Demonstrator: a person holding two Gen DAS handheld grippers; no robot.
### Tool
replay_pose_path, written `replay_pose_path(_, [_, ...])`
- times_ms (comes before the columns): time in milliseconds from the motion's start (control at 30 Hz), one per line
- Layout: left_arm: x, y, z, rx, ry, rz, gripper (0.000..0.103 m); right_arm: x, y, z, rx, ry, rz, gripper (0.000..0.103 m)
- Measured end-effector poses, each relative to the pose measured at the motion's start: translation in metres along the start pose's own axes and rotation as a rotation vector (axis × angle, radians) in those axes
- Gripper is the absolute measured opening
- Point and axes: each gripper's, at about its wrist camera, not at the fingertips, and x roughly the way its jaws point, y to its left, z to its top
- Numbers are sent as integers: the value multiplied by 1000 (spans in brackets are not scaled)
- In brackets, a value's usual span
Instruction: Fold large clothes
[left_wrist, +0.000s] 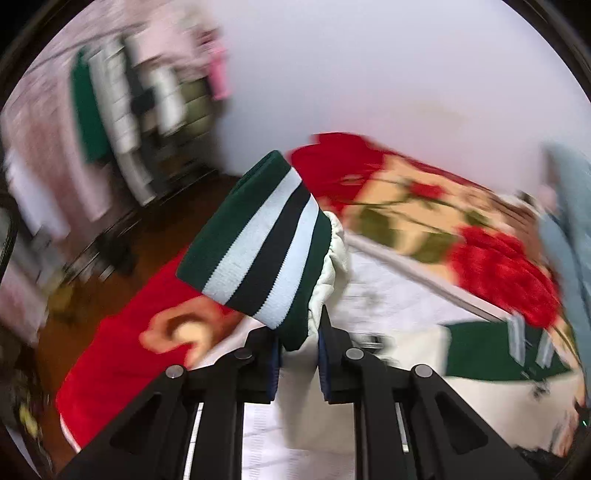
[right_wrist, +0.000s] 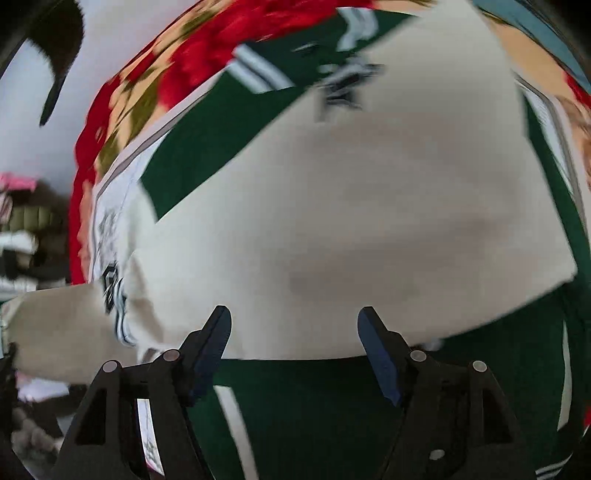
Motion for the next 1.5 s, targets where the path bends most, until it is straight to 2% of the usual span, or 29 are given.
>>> replay_pose_path(167, [-28,-143,-18,210,51,-212,13,-18,-46,2,106,-54,43,73])
replay_pose_path(333, [-40,-302,-78,407,153,-407,13,-50,-109,5,193,-104,46,73])
replay_pose_path(467, [-31,-401,-130,530,249,-471,14,-68,-167,1,256,-122,6,73])
replay_pose_path(533, [-24,-427,-149,563,289,-476,14,-73,-194,-2,282,-119,-16,73])
replay_pose_path(633, [-14,-452,-177,610,371,-509,23,-79,-234,-13,312,-101,-39,73])
replay_pose_path(667, [-14,-456,-183,611,385,-522,30,-81,-243,-16,317,-96,-42,73])
replay_pose_path(700, [-15,-457,-186,612,403,-545,50,-82,-252,-19,321,-89,-46,73])
replay_pose_path(733, [-16,-457,-189,612,423,-570,64,-83,-256,-20,323,-84,-46,73])
replay_pose_path(767, [-17,-455,-189,611,432,-587,87,-85,-263,-23,328,-78,-40,73])
replay_pose_path(833, [-23,-446,-188,606,425,-588,88,-90,-269,-26,329,-70,-30,73])
replay_pose_path(967, [-28,-400,-175,525,439,-524,88,-100,-270,-24,329,-55,-8,73])
replay_pose_path(1033, [-29,-359,-165,457,422,-440,88,-102,-257,-19,321,-53,21,73])
replay_pose_path(1133, [-20,-292,-161,397,365,-214,88,-104,-238,-10,283,-55,53,73])
replay_pose_path(1200, [1,-261,-165,403,358,-36,89,-101,-216,5,231,-59,63,73])
replay_pose_path(1267, [29,-232,-174,388,370,107,89,-95,-191,21,171,-57,47,73])
replay_pose_path(1367, [80,-199,-195,374,472,232,89,-83,-162,38,113,-45,27,73])
replay_pose_path(1433, [103,-182,-201,361,492,303,89,-76,-146,46,78,-43,10,73])
replay_pose_path(1467, [115,-171,-201,339,504,338,90,-73,-140,48,57,-44,-7,73])
replay_pose_path(1500, [121,-162,-200,311,508,342,98,-70,-135,49,36,-47,-27,73])
